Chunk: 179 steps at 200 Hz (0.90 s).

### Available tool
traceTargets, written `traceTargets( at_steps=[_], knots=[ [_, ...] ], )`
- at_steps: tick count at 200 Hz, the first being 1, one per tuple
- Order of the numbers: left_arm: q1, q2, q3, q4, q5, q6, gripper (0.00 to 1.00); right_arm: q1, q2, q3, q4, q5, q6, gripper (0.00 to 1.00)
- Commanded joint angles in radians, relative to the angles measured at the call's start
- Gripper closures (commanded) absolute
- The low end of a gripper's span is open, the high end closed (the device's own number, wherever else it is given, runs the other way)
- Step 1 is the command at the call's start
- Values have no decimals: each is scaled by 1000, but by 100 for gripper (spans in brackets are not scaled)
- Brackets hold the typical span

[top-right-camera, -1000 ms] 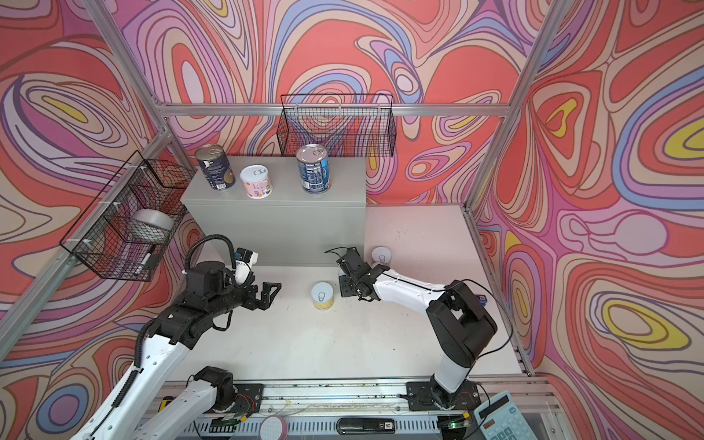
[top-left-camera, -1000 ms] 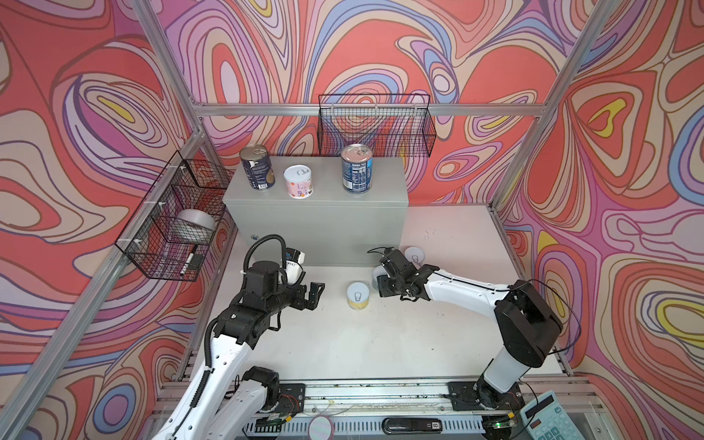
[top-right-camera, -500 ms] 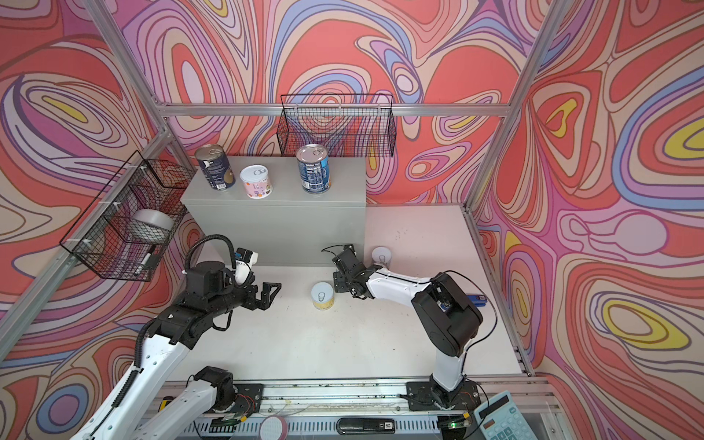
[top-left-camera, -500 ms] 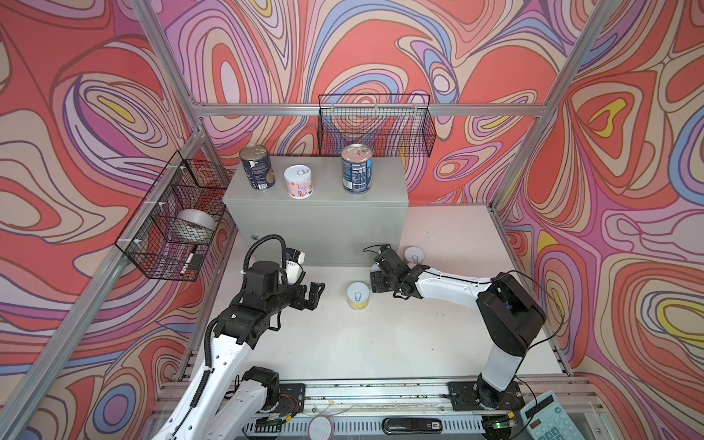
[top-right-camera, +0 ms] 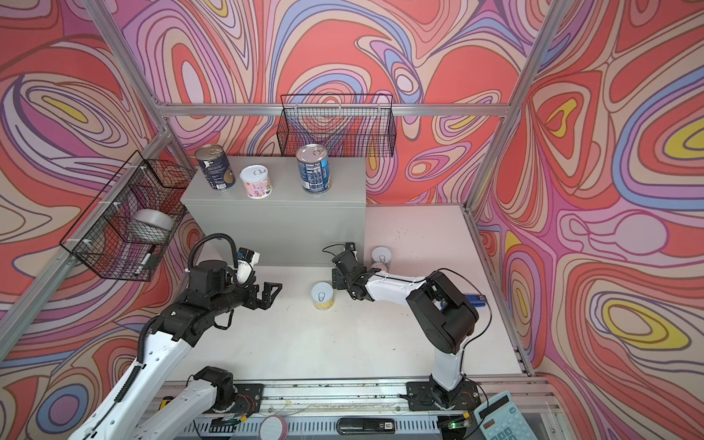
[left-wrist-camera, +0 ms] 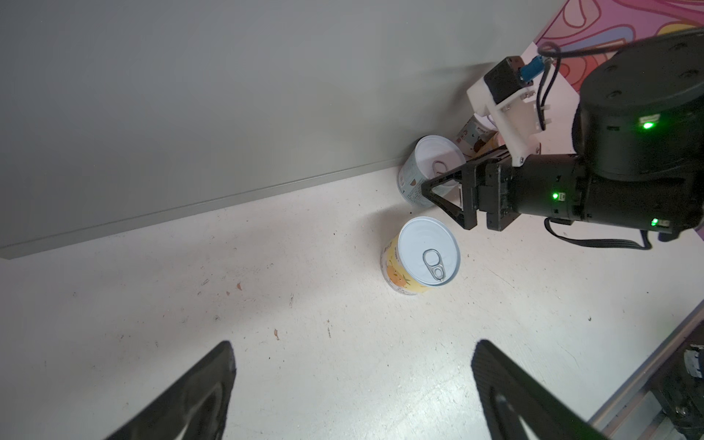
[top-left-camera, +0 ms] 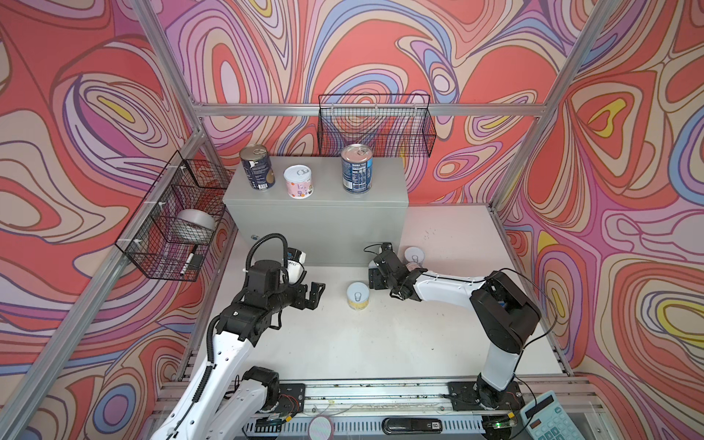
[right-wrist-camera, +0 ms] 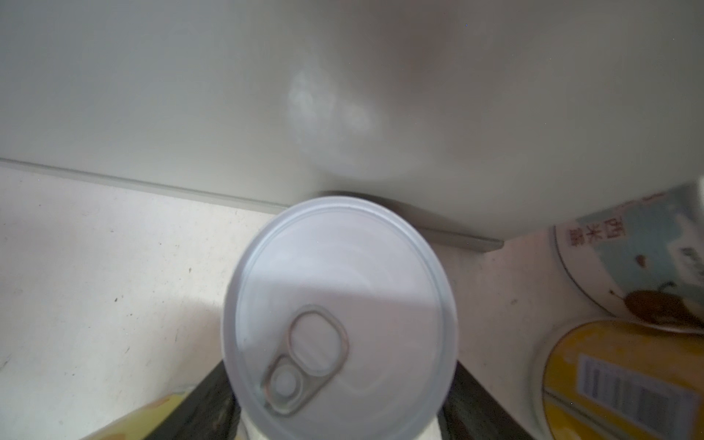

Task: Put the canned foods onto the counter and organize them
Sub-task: 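Close the right gripper on the pale teal can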

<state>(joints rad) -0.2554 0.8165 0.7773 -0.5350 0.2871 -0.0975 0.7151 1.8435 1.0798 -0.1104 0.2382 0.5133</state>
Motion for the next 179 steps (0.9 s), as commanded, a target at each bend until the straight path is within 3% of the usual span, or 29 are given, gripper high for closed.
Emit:
traceTargets(
  at_steps=[1, 51, 116, 157, 179],
  knots=[
    [-3, 1, 19, -16, 1, 16, 0, -2, 41, 27, 34, 9, 11, 23],
    [-3, 1, 19, -14, 1, 16, 0, -1, 72, 47, 21, 37, 24, 22],
    [-4, 1, 19, -16, 4, 15, 0, -2, 54, 14, 140, 77, 27, 20],
    [-4, 1, 19, -16, 2, 15, 0, 0, 36, -15, 198, 83, 8, 34],
    [-4, 2, 19, -14, 4, 15, 0, 0, 40, -20, 199, 102, 11, 36]
  ],
)
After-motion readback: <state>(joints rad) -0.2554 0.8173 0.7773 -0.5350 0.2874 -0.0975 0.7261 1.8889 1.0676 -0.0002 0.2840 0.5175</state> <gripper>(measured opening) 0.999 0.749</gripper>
